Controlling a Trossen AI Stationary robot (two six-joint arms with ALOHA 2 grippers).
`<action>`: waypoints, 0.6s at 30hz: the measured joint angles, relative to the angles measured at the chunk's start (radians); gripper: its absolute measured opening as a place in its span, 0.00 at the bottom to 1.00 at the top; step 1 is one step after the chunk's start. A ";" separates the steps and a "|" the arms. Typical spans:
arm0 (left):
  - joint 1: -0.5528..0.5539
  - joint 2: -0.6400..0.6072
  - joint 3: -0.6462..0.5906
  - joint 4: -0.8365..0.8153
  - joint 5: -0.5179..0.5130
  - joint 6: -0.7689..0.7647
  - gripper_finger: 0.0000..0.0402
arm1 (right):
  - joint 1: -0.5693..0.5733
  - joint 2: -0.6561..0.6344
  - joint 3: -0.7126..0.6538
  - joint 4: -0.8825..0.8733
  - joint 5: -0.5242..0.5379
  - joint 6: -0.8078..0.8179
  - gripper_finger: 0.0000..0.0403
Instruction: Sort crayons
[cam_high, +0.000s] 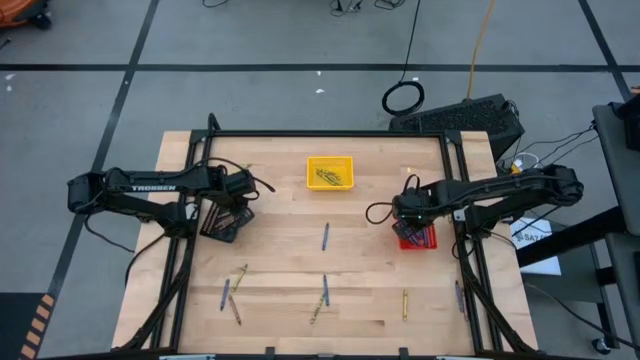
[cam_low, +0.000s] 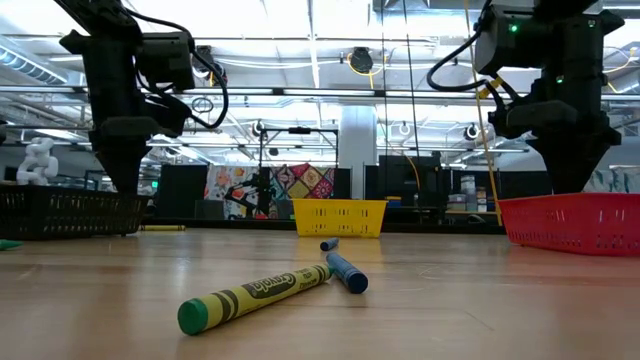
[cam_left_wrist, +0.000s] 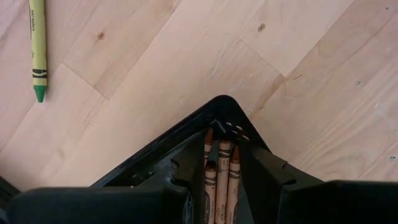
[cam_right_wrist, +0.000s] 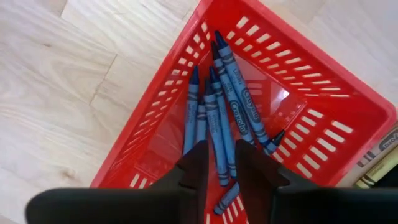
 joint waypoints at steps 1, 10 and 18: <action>0.000 0.000 0.000 0.000 0.000 0.000 0.25 | 0.000 0.000 0.000 0.000 0.000 0.000 0.17; 0.000 0.000 0.000 0.007 0.001 0.000 0.25 | 0.000 0.000 0.000 0.001 0.000 0.001 0.19; 0.000 0.000 0.000 0.029 0.008 0.009 0.25 | 0.000 0.000 0.000 0.005 0.052 -0.018 0.19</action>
